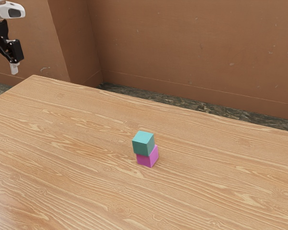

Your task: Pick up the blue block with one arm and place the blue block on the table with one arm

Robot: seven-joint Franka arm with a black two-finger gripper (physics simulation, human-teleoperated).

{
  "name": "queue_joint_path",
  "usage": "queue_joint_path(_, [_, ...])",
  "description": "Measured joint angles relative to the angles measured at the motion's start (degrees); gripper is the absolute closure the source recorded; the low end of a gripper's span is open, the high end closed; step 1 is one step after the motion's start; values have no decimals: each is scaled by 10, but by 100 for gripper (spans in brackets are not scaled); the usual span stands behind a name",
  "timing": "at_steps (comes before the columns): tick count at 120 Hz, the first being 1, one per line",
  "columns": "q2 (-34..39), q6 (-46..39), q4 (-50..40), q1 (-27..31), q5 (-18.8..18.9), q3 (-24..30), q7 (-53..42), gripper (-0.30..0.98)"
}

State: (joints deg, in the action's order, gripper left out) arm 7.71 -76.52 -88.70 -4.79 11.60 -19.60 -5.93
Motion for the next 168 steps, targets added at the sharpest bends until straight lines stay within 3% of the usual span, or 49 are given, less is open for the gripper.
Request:
queue_joint_path(17, [7, 5, 41, -3, 7, 10, -2, 0])
queue_joint_path(32, [-9, 33, 123, -12, 31, 100, -1, 0])
queue_joint_path(59, [-105, -31, 110, -14, -43, 116, 5, 0])
queue_joint_path(103, [-112, -229, -69, -33, -92, 116, 17, 0])
queue_joint_path(133, [-183, -325, -84, -60, -132, 117, 26, 0])
queue_joint_path(168, [-246, -376, -90, -112, -179, 111, 53, 0])
